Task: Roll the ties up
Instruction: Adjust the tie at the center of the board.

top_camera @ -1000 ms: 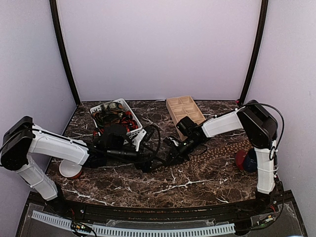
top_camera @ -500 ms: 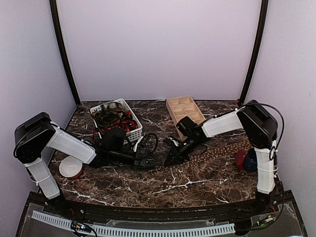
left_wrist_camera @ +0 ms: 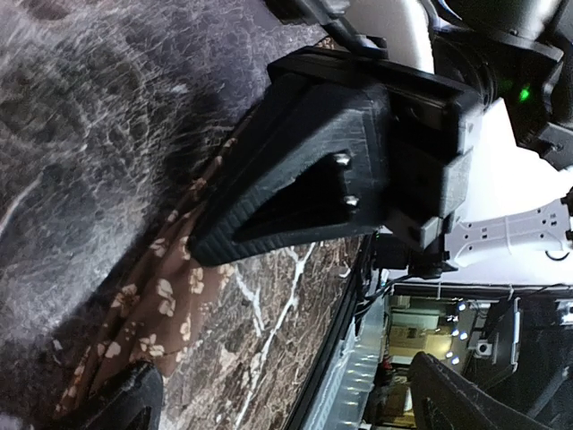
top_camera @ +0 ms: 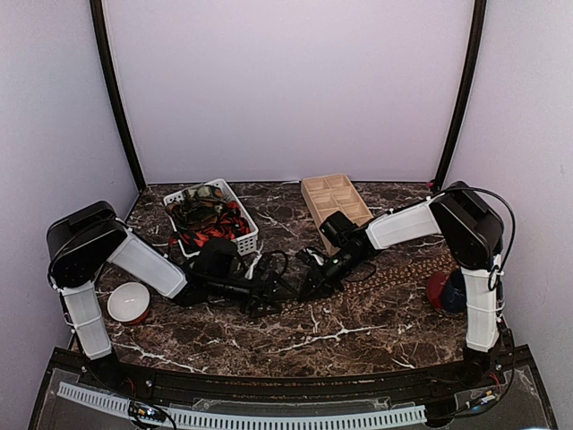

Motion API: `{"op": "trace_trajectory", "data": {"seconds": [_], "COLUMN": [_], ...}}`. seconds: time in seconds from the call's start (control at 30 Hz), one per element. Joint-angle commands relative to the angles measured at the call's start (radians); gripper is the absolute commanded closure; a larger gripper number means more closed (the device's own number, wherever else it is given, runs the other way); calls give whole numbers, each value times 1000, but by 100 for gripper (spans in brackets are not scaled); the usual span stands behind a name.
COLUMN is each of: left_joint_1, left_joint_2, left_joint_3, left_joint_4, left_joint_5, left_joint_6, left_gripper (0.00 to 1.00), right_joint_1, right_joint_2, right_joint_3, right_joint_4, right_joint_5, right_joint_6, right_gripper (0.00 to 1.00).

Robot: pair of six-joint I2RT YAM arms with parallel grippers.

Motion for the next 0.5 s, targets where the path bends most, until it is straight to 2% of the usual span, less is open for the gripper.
{"op": "trace_trajectory", "data": {"seconds": [0.0,0.1,0.17,0.33,0.47], "left_joint_1": [7,10,6,-2,-13], "left_joint_2": [34,20,-30,-250,-318], "left_joint_3": [-43,-60,-65,-48,-26], "left_joint_4": [-16,-69,-89,-297,-413], "left_joint_5": [-33,-65,-96,-234,-288], "left_joint_6": [-47,-31,44,411,684], "left_gripper": [1,1,1,1,2], "right_joint_1": [6,7,7,7,8], "right_joint_2": [5,3,1,-3,-3], "right_joint_3": [-15,-21,-23,-23,-25], "right_joint_4": [-35,-34,-32,-27,-25], "right_joint_5": [41,43,42,42,40], "right_joint_6": [-15,-17,-15,-10,-7], "right_gripper": [100,100,99,99,99]}}
